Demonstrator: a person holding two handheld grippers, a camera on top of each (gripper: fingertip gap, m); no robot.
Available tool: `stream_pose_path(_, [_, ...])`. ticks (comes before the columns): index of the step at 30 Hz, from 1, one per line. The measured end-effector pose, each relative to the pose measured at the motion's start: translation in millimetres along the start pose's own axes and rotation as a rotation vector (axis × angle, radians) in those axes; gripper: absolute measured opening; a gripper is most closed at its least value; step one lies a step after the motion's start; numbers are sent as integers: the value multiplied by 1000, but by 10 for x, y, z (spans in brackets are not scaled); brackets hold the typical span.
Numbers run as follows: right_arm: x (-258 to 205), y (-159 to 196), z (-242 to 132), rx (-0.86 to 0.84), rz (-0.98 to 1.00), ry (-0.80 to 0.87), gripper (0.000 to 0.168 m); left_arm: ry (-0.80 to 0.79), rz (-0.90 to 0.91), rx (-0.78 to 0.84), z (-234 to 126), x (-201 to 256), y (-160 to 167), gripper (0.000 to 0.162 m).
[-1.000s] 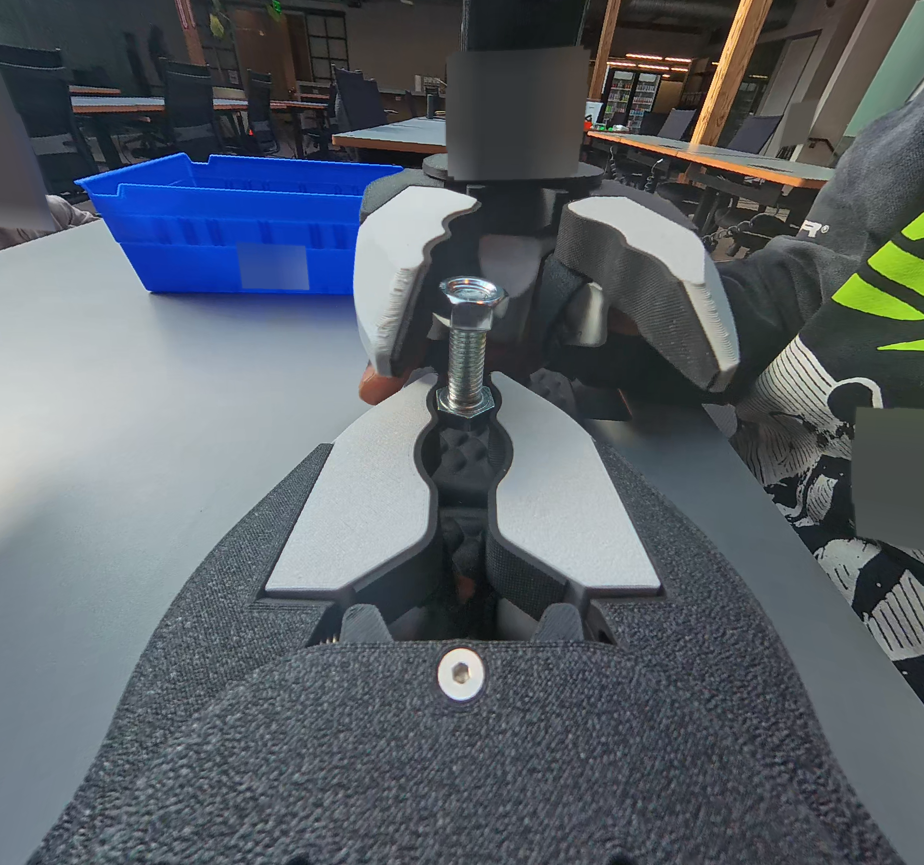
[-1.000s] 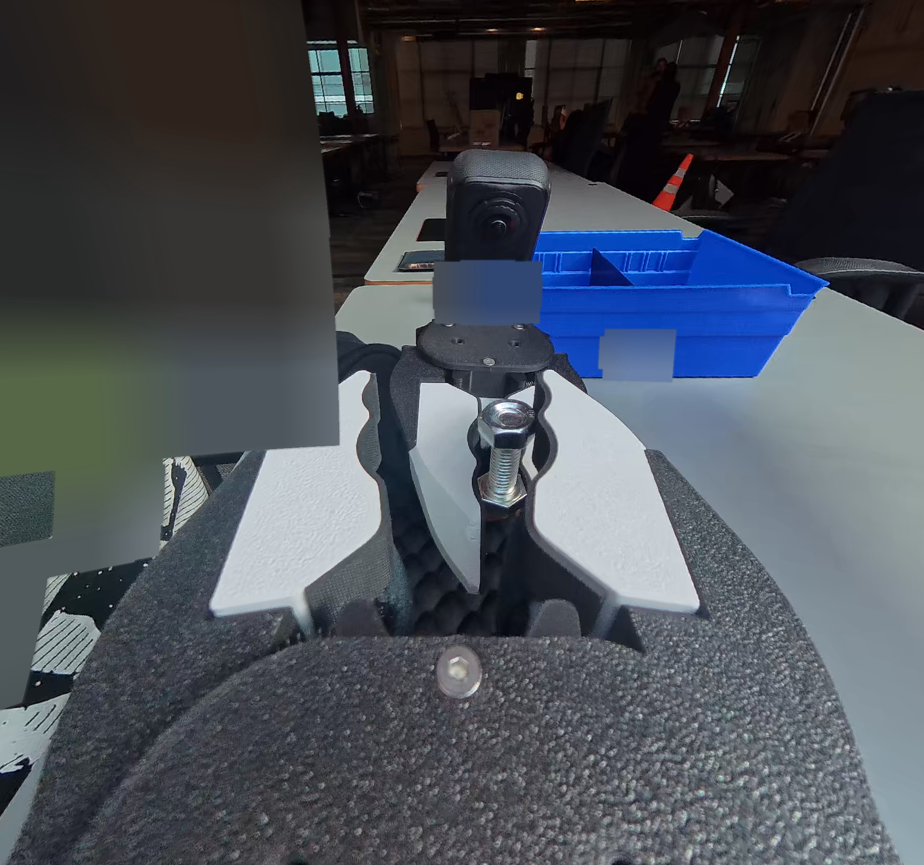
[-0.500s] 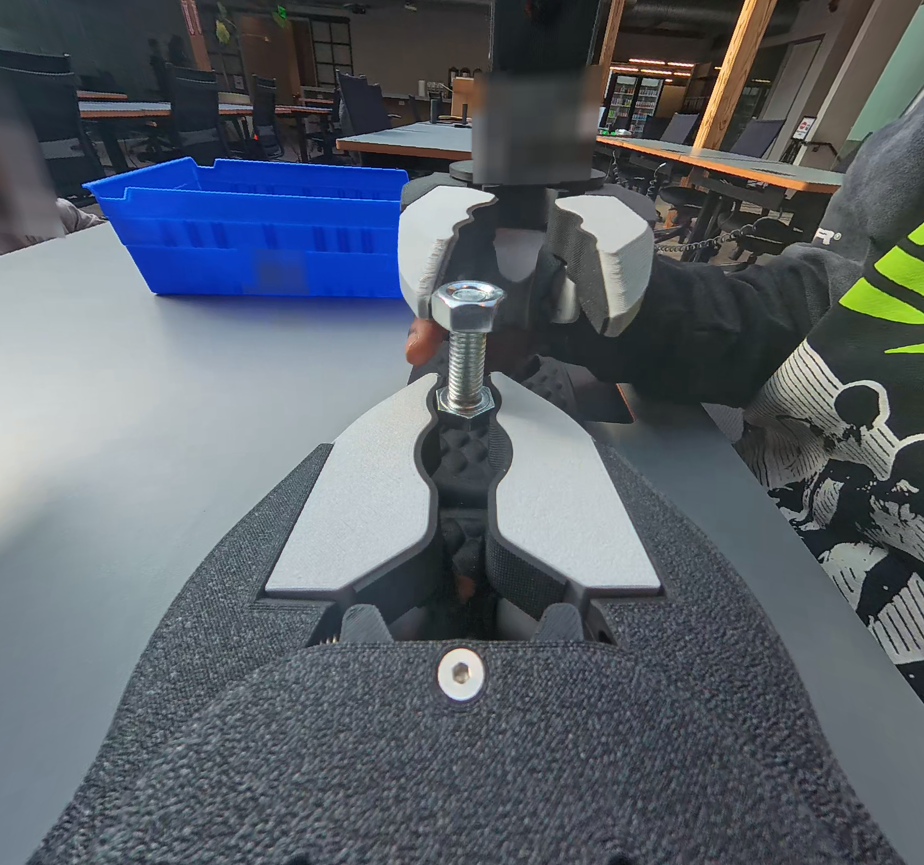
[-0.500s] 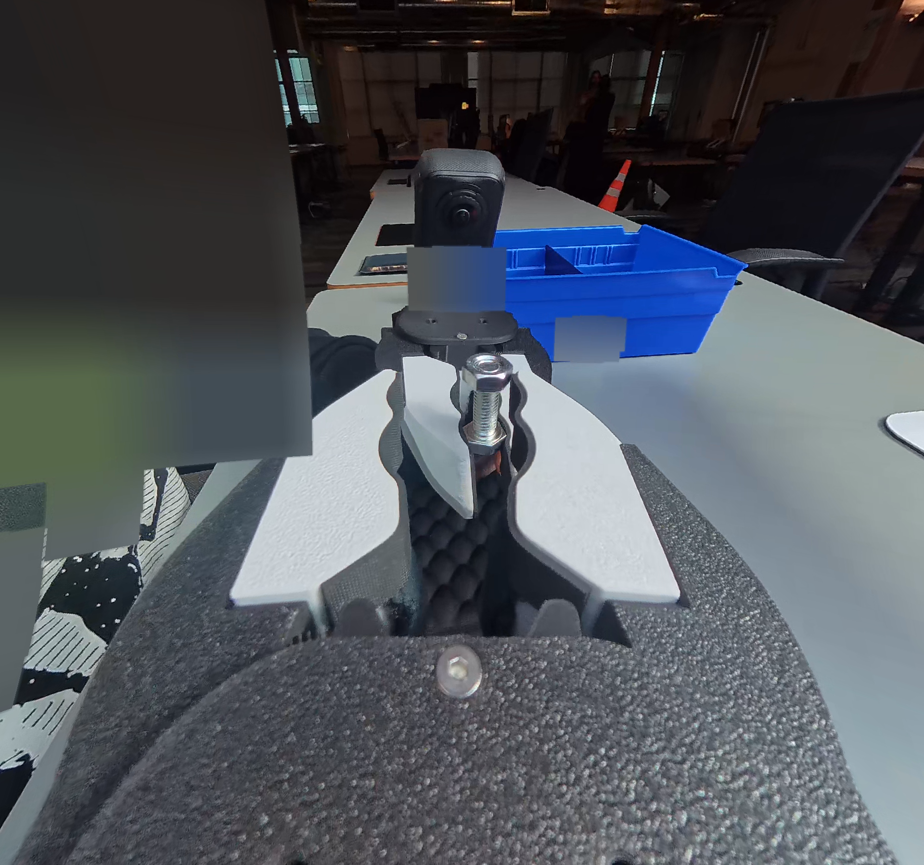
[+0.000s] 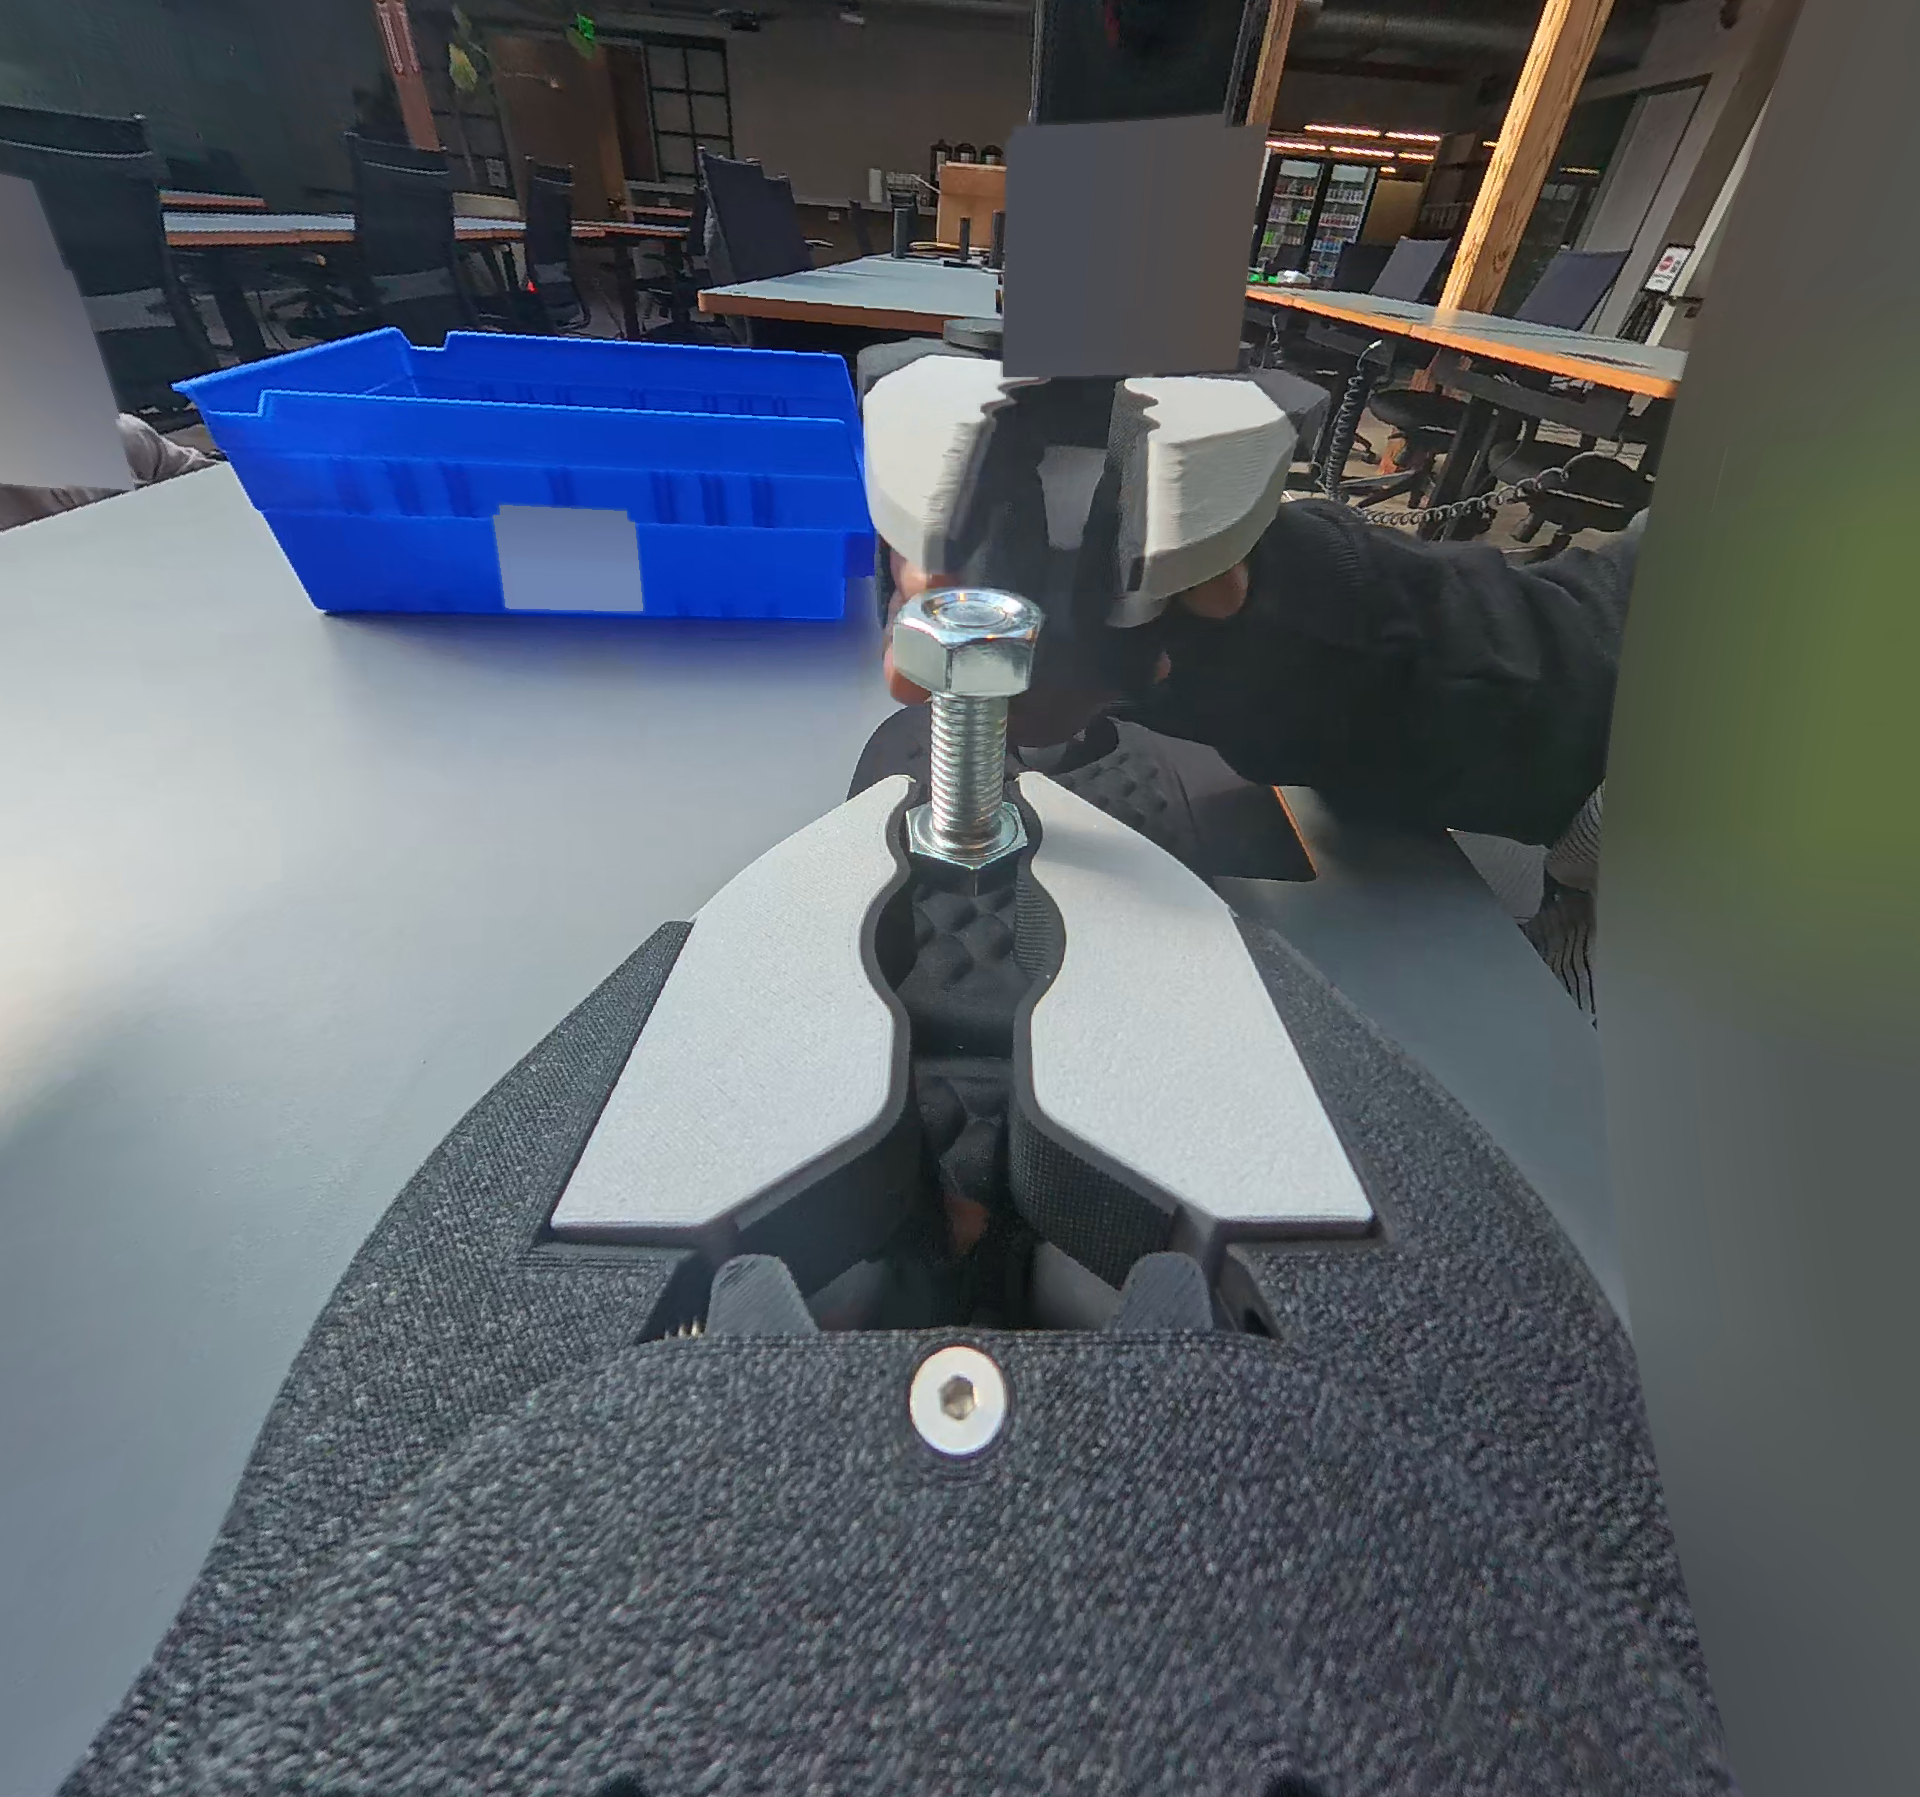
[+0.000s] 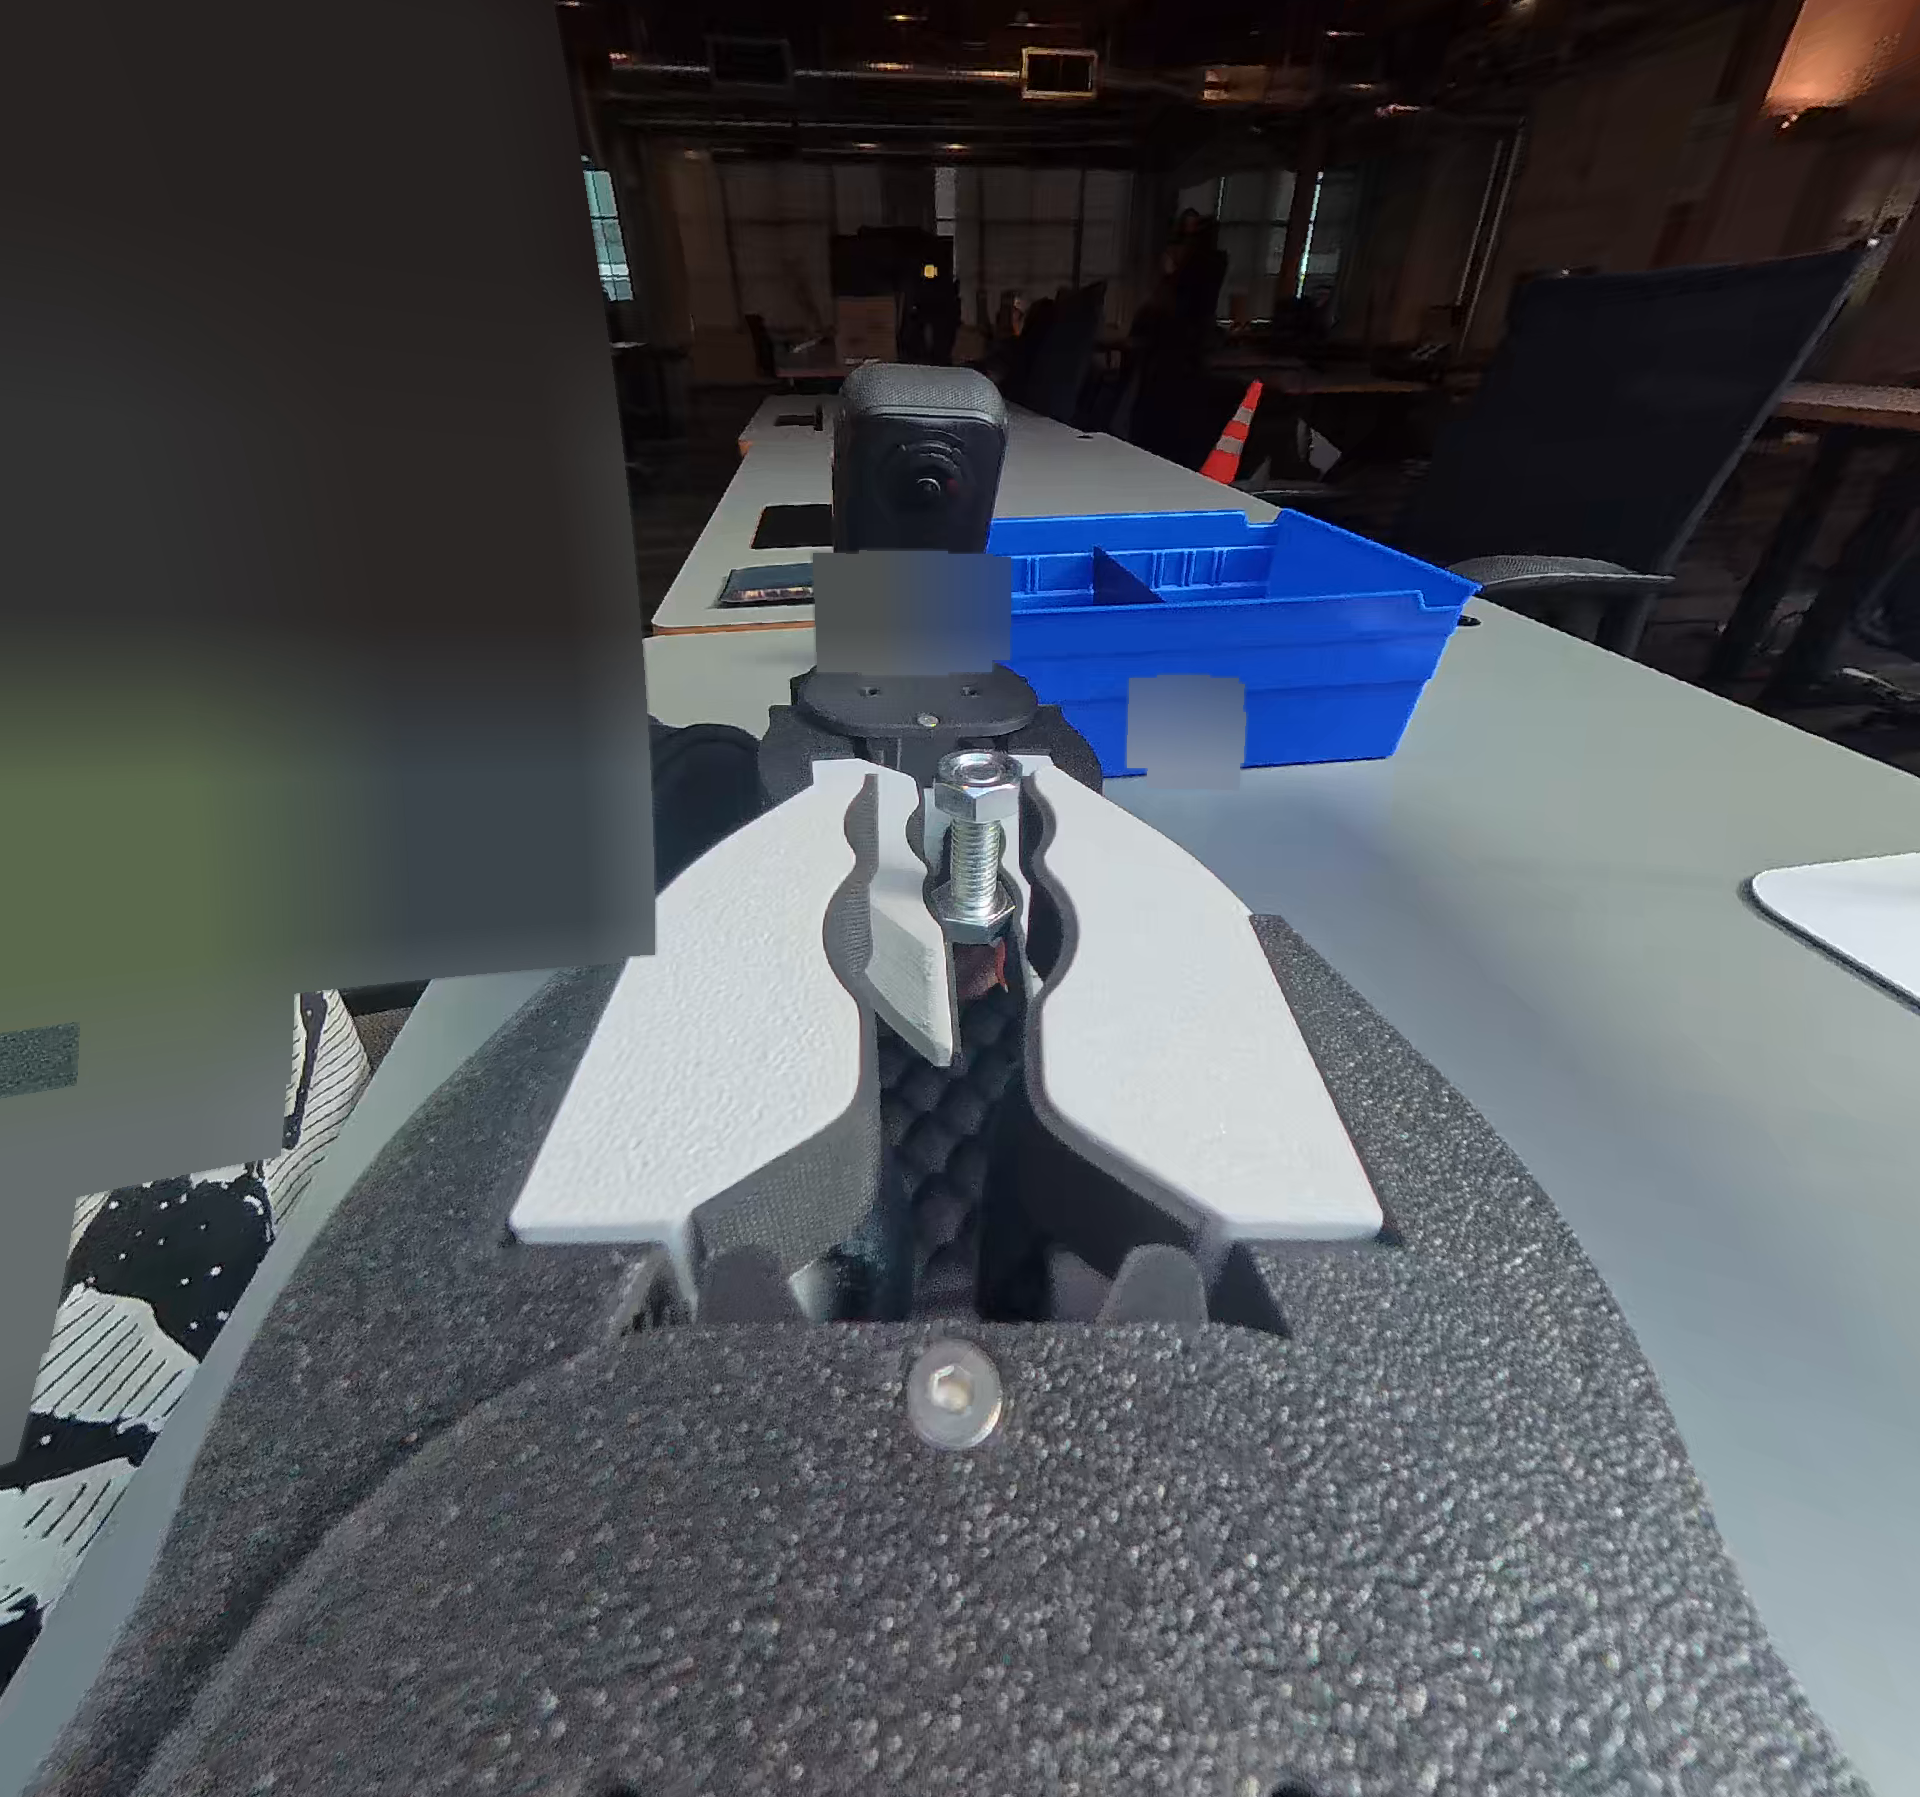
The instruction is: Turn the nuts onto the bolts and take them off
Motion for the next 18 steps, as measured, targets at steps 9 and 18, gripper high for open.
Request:
stream_pose_path(9, [-11,106,259,-35,41,-83,59,2,-2,-1,4,1,0,14])
stream_pose_path(18, [-63,142,329,-64,30,-121,55,4,-2,-1,8,4,1,14])
Point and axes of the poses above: each gripper's, where its closed fingertips meet, z out along the fingers, y out of its underside, x = y × z across the jaws, the point moved 5 cm from there along -z, back along the fingers, and after that the axes turned 11 degrees about x, right-handed, at the moved point
